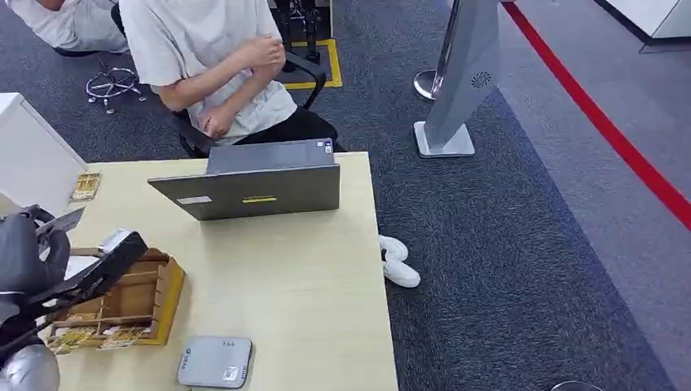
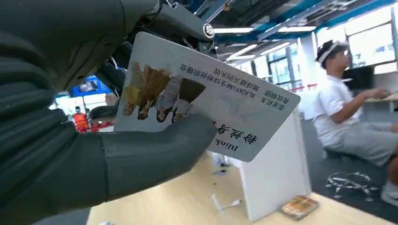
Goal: Pass the card to the sensor for recognition and then transmit it.
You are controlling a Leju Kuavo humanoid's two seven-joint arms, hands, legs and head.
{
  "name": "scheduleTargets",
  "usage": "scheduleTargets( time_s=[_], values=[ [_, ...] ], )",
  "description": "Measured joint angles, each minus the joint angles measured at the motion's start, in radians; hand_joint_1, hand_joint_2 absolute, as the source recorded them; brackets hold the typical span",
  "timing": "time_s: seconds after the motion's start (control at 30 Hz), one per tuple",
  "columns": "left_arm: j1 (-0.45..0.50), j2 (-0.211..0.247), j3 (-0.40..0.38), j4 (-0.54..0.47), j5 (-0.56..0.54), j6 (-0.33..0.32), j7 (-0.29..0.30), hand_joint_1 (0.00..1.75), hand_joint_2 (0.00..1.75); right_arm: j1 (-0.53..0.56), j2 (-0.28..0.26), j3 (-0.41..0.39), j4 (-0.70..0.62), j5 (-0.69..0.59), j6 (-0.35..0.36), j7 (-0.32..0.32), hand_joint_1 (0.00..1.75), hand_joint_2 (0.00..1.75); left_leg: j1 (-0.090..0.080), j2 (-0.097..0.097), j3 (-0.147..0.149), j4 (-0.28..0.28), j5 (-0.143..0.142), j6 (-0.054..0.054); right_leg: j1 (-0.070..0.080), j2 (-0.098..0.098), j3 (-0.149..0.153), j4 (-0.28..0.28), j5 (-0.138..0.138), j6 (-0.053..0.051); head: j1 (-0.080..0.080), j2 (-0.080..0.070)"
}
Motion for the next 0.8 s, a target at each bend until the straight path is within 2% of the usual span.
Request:
scheduleTargets(
  time_s=[0.13,0.23,0.4,0.57,0.8],
  values=[
    [0.061,0.000,-0.085,-0.016,0.032,0.101,-0.052,1.75,1.75,0.002,0.001,0.023,-0.002,-0.037,-0.007,0.003,0.00,0.00,0.000,0.000,0.000,0.000,0.000,0.000,0.000,0.000,0.000,0.000,0.000,0.000,0.000,0.000],
    [0.093,0.002,-0.113,-0.016,0.057,0.135,-0.072,1.75,1.75,0.003,0.001,0.040,-0.007,-0.058,-0.011,0.007,0.00,0.00,0.000,0.001,0.000,0.000,0.000,0.000,0.000,0.001,-0.001,0.000,0.000,0.000,0.000,0.000],
    [0.170,0.027,-0.213,-0.008,0.122,0.197,-0.105,1.75,1.75,0.001,0.001,0.090,-0.018,-0.106,-0.011,0.025,0.00,0.00,0.000,0.002,-0.001,0.000,0.000,0.000,0.000,0.002,-0.002,0.000,0.000,0.000,0.001,0.000],
    [0.245,0.075,-0.310,0.023,0.204,0.250,-0.124,1.75,1.75,0.016,0.001,0.152,-0.039,-0.145,-0.010,0.042,0.00,0.00,0.000,0.003,-0.001,0.000,0.000,0.000,0.000,0.002,-0.003,0.000,0.000,0.000,0.000,0.000],
    [0.343,0.151,-0.426,0.079,0.364,0.267,-0.109,1.75,1.75,0.017,0.001,0.204,-0.060,-0.160,0.010,0.067,0.00,0.00,0.000,0.004,-0.001,0.000,0.000,0.000,0.000,0.003,-0.004,0.000,0.000,0.000,0.001,0.000]
  ],
)
